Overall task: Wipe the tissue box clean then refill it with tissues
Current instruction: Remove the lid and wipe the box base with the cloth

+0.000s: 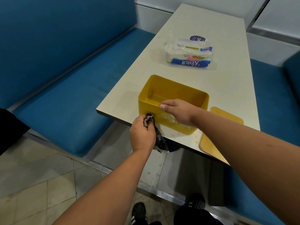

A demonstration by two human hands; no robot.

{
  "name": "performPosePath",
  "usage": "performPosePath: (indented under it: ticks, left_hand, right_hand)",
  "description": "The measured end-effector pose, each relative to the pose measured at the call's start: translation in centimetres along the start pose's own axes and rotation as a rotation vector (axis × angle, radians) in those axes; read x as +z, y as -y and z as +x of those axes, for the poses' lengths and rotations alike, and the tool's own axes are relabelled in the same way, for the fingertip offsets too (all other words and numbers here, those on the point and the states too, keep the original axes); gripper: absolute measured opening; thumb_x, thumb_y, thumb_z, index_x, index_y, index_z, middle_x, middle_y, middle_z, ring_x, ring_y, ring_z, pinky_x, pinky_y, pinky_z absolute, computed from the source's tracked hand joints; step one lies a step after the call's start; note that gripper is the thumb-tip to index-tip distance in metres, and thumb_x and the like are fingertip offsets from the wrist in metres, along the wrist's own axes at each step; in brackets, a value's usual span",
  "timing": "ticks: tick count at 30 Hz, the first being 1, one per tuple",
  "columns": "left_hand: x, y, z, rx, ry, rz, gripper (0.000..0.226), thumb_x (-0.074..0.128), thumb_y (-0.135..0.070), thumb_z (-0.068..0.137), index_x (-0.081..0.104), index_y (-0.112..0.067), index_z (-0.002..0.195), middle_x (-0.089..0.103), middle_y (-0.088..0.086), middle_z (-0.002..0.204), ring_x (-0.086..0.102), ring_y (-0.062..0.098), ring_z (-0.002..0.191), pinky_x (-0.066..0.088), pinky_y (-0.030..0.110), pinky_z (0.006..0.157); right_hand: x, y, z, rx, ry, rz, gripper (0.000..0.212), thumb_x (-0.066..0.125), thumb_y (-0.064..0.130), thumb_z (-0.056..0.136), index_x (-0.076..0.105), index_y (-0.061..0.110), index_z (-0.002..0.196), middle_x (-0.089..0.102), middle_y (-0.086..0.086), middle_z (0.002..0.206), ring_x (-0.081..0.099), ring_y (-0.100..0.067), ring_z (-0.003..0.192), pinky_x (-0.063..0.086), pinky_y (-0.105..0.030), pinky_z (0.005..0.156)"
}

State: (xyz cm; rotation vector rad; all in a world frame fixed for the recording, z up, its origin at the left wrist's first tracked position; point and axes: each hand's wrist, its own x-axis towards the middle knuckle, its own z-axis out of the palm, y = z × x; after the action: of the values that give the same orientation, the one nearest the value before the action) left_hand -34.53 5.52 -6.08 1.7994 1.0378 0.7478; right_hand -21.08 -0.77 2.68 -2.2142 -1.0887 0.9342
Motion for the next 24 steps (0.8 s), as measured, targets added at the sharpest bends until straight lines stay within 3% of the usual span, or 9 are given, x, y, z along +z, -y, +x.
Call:
performPosePath:
  ticks: [12, 15, 20, 24]
  left_hand:
    - [0.3, -1.4, -1.2, 0.144, 0.112, 0.002, 0.017, 0.058, -0.027, 0.094, 0.065, -0.017, 0.105, 0.061, -0.002, 0.094, 0.058, 0.018, 0.086, 0.051, 0.033, 0.076]
    - [0.1, -0.3, 0.0, 0.01, -0.023, -0.042, 0.019, 0.057, -0.028, 0.094, 0.065, -0.015, 0.106, 0.065, 0.001, 0.099, 0.06, 0.019, 0.09, 0.053, 0.038, 0.081]
    - [0.2, -0.4, -0.1, 0.015, 0.063, 0.043, 0.015, 0.056, -0.029, 0.095, 0.065, -0.019, 0.101, 0.064, -0.001, 0.095, 0.06, 0.019, 0.086, 0.052, 0.033, 0.075]
    - [0.3, -0.4, 0.3, -0.131, -0.03, 0.022, 0.016, 0.054, -0.033, 0.095, 0.062, -0.021, 0.089, 0.064, -0.002, 0.086, 0.061, 0.019, 0.08, 0.052, 0.033, 0.068]
  right_hand:
    - [0.0, 0.1, -0.1, -0.009, -0.001, 0.017, 0.041, 0.04, 0.041, 0.101, 0.053, 0.02, 0.134, 0.052, -0.003, 0.138, 0.046, -0.021, 0.126, 0.034, -0.034, 0.102]
    - [0.0, 0.1, 0.0, 0.002, 0.001, 0.015, 0.044, 0.04, 0.042, 0.1, 0.051, 0.02, 0.136, 0.05, -0.004, 0.141, 0.045, -0.023, 0.129, 0.034, -0.038, 0.107]
    - [0.0, 0.1, -0.1, 0.005, 0.001, 0.013, 0.045, 0.04, 0.043, 0.1, 0.049, 0.021, 0.138, 0.049, -0.004, 0.141, 0.044, -0.023, 0.129, 0.034, -0.039, 0.107]
    - [0.0, 0.1, 0.0, 0.019, -0.003, 0.01, 0.048, 0.04, 0.045, 0.099, 0.047, 0.02, 0.14, 0.047, -0.004, 0.144, 0.043, -0.024, 0.131, 0.033, -0.039, 0.108]
